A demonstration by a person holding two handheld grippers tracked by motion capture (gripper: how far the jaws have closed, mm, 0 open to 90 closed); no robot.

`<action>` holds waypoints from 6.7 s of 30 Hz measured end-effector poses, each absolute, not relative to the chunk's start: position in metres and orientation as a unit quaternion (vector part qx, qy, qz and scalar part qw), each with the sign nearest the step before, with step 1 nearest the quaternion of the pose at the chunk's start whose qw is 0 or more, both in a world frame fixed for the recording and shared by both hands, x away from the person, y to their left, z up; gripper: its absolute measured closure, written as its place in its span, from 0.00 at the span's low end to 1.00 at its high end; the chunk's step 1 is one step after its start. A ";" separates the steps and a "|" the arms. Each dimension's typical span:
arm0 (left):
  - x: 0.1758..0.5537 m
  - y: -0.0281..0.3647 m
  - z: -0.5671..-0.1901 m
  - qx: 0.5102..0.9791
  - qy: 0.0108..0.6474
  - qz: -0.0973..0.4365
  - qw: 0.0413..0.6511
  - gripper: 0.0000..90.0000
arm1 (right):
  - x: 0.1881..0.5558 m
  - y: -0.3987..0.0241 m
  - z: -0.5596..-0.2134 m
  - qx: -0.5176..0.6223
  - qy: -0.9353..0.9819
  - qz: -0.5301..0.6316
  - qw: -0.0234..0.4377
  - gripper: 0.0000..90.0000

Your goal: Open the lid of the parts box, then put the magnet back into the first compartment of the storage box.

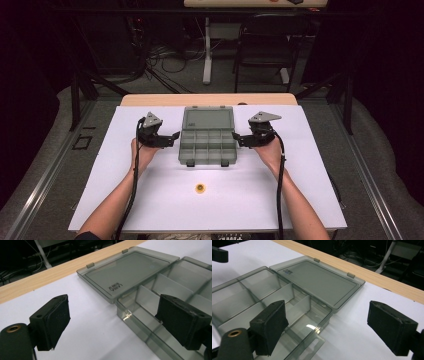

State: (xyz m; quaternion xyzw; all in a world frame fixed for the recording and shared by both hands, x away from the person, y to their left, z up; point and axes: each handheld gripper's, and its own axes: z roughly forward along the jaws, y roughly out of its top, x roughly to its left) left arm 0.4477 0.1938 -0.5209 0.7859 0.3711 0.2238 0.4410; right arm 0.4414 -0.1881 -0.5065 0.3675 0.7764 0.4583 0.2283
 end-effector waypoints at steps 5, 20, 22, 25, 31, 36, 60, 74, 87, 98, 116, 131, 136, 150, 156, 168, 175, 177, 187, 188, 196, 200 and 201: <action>0.431 0.198 -0.525 0.792 0.359 0.234 0.434 0.08 | 0.428 -0.187 -0.507 0.353 0.783 0.460 0.227 0.13; 0.392 0.191 -0.530 0.802 0.333 0.235 0.435 0.00 | 0.392 -0.195 -0.511 0.335 0.784 0.461 0.246 0.00; 0.387 0.190 -0.530 0.806 0.329 0.234 0.433 0.00 | 0.389 -0.196 -0.512 0.334 0.783 0.463 0.246 0.00; 0.380 0.188 -0.531 0.809 0.323 0.235 0.432 0.00 | 0.383 -0.197 -0.514 0.331 0.785 0.465 0.241 0.00; 0.371 0.188 -0.533 0.811 0.319 0.228 0.434 0.00 | 0.370 -0.199 -0.519 0.321 0.790 0.470 0.227 0.00; 0.362 0.188 -0.534 0.811 0.316 0.222 0.439 0.00 | 0.358 -0.202 -0.518 0.313 0.787 0.477 0.232 0.00; 0.349 0.184 -0.534 0.820 0.307 0.214 0.434 0.00 | 0.339 -0.205 -0.523 0.305 0.794 0.465 0.245 0.00; 0.343 0.175 -0.528 0.828 0.292 0.211 0.429 0.00 | 0.340 -0.208 -0.523 0.307 0.792 0.467 0.246 0.00; 0.335 0.161 -0.525 0.841 0.269 0.202 0.424 0.00 | 0.341 -0.208 -0.523 0.308 0.792 0.466 0.248 0.00; 0.331 0.145 -0.530 0.854 0.249 0.185 0.417 0.00 | 0.340 -0.208 -0.523 0.308 0.791 0.465 0.252 0.00; 0.328 0.130 -0.538 0.868 0.235 0.159 0.408 0.00 | 0.344 -0.212 -0.526 0.319 0.791 0.458 0.252 0.00; 0.327 0.124 -0.541 0.874 0.229 0.149 0.401 0.00 | 0.347 -0.215 -0.529 0.324 0.792 0.453 0.250 0.00; 0.325 0.122 -0.542 0.876 0.226 0.147 0.400 0.00 | 0.344 -0.214 -0.526 0.324 0.791 0.454 0.254 0.00; 0.324 0.116 -0.544 0.881 0.221 0.138 0.396 0.00 | 0.345 -0.218 -0.525 0.329 0.788 0.454 0.254 0.00; 0.323 0.112 -0.546 0.886 0.214 0.128 0.390 0.00 | 0.346 -0.216 -0.527 0.329 0.792 0.448 0.251 0.00; 0.322 0.109 -0.550 0.892 0.209 0.116 0.385 0.01 | 0.346 -0.215 -0.527 0.329 0.793 0.448 0.249 0.00; 0.323 0.108 -0.553 0.896 0.204 0.107 0.380 0.20 | 0.348 -0.216 -0.529 0.331 0.794 0.448 0.242 0.00; 0.322 0.108 -0.554 0.897 0.202 0.107 0.379 0.25 | 0.348 -0.216 -0.529 0.330 0.795 0.447 0.242 0.00; 0.318 0.105 -0.556 0.900 0.188 0.108 0.378 0.49 | 0.346 -0.215 -0.527 0.326 0.796 0.444 0.251 0.01; 0.318 0.105 -0.556 0.900 0.188 0.108 0.378 0.49 | 0.345 -0.215 -0.526 0.326 0.795 0.446 0.250 0.01; 0.319 0.106 -0.558 0.904 0.185 0.096 0.372 0.59 | 0.346 -0.215 -0.526 0.325 0.797 0.443 0.251 0.01; 0.320 0.107 -0.558 0.903 0.185 0.093 0.375 0.62 | 0.345 -0.215 -0.525 0.324 0.795 0.446 0.253 0.01; 0.320 0.107 -0.559 0.905 0.184 0.093 0.373 0.63 | 0.345 -0.215 -0.525 0.324 0.795 0.447 0.253 0.01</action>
